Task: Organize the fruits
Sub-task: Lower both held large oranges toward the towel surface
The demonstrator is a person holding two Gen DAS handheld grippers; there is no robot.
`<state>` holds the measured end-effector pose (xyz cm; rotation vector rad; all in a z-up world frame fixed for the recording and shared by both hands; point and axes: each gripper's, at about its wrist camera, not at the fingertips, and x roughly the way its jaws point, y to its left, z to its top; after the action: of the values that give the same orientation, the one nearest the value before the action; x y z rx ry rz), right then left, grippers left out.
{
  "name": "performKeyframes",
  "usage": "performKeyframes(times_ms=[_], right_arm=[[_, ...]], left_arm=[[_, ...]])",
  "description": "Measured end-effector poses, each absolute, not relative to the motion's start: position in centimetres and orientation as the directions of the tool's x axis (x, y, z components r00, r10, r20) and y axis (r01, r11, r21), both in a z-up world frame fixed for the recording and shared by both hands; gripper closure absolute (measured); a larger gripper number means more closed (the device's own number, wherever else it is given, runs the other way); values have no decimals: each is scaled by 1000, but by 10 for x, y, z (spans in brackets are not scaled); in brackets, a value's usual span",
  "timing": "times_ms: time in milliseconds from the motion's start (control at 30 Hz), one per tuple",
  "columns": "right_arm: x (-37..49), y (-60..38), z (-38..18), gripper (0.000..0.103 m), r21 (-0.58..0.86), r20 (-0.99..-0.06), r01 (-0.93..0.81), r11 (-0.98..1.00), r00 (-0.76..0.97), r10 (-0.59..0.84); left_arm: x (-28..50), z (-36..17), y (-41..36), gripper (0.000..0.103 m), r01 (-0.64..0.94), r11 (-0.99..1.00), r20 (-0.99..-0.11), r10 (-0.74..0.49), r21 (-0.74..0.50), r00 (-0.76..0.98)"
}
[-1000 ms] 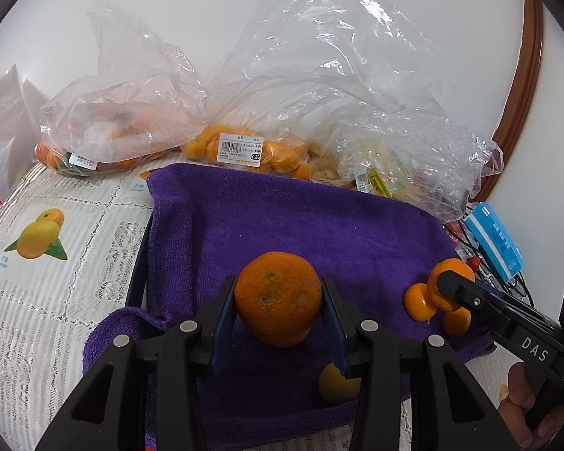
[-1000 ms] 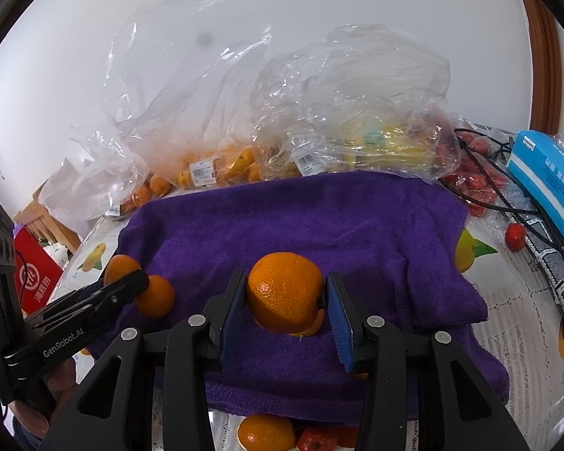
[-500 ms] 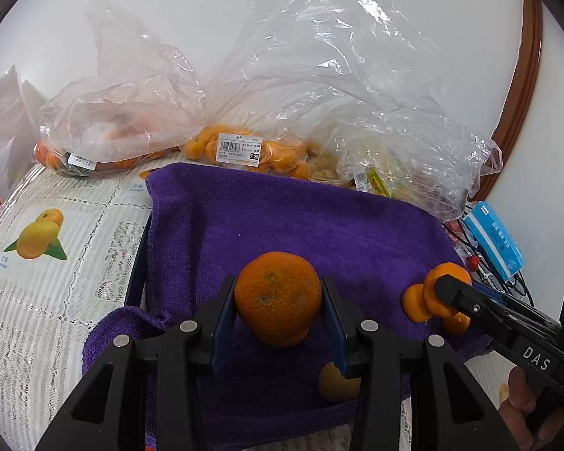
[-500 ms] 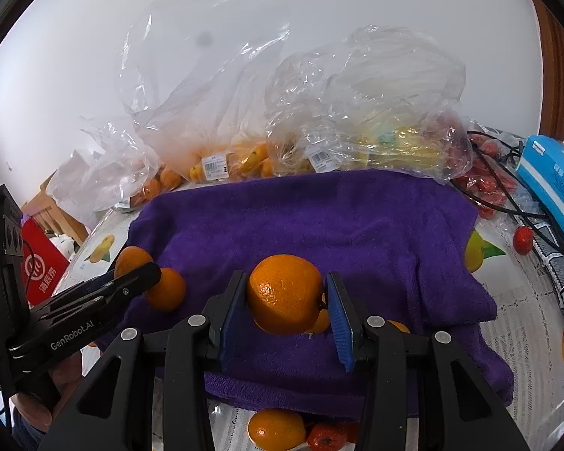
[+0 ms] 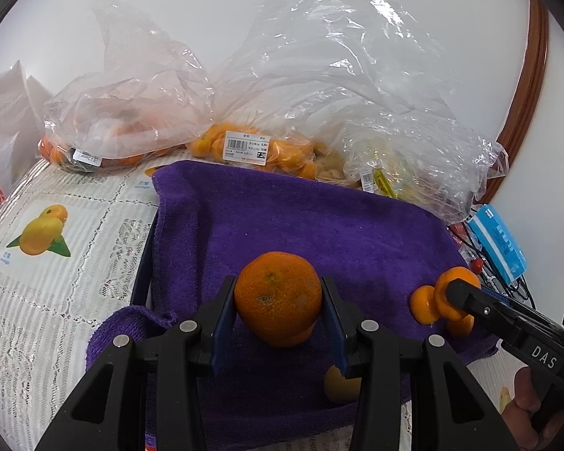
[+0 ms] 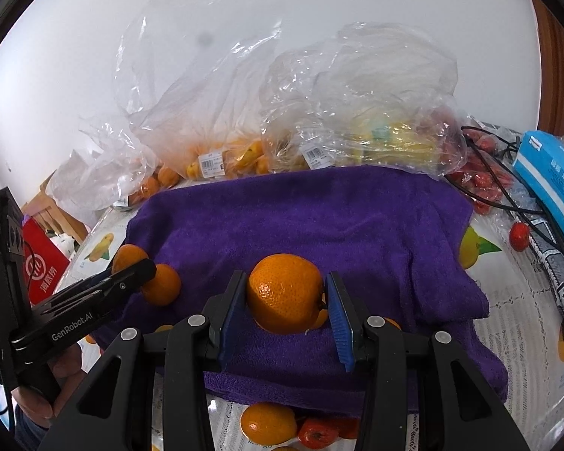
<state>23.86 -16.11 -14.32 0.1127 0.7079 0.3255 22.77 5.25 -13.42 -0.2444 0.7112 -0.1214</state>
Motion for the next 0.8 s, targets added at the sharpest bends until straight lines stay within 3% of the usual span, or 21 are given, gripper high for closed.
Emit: performKeyframes(times_ms=[800], right_arm=[[239,-157,-146,60,173,-636,-264,949,706,312]], left_arm=[[230,-136,51,62,40,958,-644,-222,-285,732]])
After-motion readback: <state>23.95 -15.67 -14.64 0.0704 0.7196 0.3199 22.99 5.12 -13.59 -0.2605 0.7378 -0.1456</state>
